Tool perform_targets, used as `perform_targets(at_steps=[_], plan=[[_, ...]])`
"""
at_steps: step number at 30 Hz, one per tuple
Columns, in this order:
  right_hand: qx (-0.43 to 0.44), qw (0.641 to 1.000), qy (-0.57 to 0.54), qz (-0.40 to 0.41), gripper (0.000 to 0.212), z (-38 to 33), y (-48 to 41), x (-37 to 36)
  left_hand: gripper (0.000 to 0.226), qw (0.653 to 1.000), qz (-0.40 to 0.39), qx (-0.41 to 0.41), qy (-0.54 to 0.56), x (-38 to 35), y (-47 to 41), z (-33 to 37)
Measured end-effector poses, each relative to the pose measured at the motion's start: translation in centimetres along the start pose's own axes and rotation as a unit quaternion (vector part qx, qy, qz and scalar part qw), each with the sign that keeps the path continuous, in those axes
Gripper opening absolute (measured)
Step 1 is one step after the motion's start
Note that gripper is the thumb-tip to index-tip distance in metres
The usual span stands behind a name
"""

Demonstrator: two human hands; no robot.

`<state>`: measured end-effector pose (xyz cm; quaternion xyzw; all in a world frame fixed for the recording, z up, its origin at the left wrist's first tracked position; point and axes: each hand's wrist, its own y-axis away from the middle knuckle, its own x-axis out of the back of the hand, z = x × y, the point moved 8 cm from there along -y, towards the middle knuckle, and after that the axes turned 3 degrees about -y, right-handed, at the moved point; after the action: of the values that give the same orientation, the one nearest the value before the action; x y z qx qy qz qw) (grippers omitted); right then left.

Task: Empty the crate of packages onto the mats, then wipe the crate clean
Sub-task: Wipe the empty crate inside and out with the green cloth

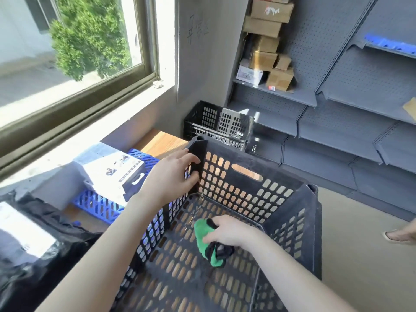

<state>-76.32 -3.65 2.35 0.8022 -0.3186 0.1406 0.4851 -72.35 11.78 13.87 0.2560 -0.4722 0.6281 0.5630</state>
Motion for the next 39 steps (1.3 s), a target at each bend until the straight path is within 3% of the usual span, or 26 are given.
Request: perform_targets(at_steps=[5,9,13,16,19,23,28,32,39], plan=[[0.14,0.984,-0.078,0.079,0.033,-2.8,3.1,4.2,0.025,0.996,0.081,0.046,0.016,1.4,1.9,0.5],[0.234,0.951,-0.063,0.194,0.041,-3.6,6.2,8.1,0.023,0.981,0.14,0.11,0.075,1.8,5.4,1.6],[0.322,0.905,-0.061,0.271,0.045,-3.7,8.9,10.7,0.016,0.937,0.172,0.234,0.192,1.5,8.2,3.4],[0.374,0.87,-0.03,0.319,0.049,-3.5,10.9,12.3,0.009,0.898,0.149,0.293,0.294,0.8,8.6,6.2],[0.446,0.817,0.009,0.364,0.049,-3.6,13.4,13.9,0.027,0.87,0.14,0.289,0.374,0.7,7.5,10.0],[0.521,0.753,0.053,0.4,0.056,-3.2,15.4,16.2,0.026,0.836,0.156,0.293,0.438,0.9,5.2,14.2],[0.599,0.696,0.096,0.384,0.053,-2.2,16.2,18.1,0.041,0.825,0.186,0.279,0.456,0.2,2.7,17.5],[0.635,0.701,0.111,0.305,0.039,-0.8,14.6,18.9,0.029,0.832,0.257,0.279,0.404,0.1,1.3,17.7],[0.622,0.738,-0.015,0.261,0.037,-1.0,11.6,25.4,0.011,0.82,0.319,0.29,0.376,0.0,-2.3,16.7]])
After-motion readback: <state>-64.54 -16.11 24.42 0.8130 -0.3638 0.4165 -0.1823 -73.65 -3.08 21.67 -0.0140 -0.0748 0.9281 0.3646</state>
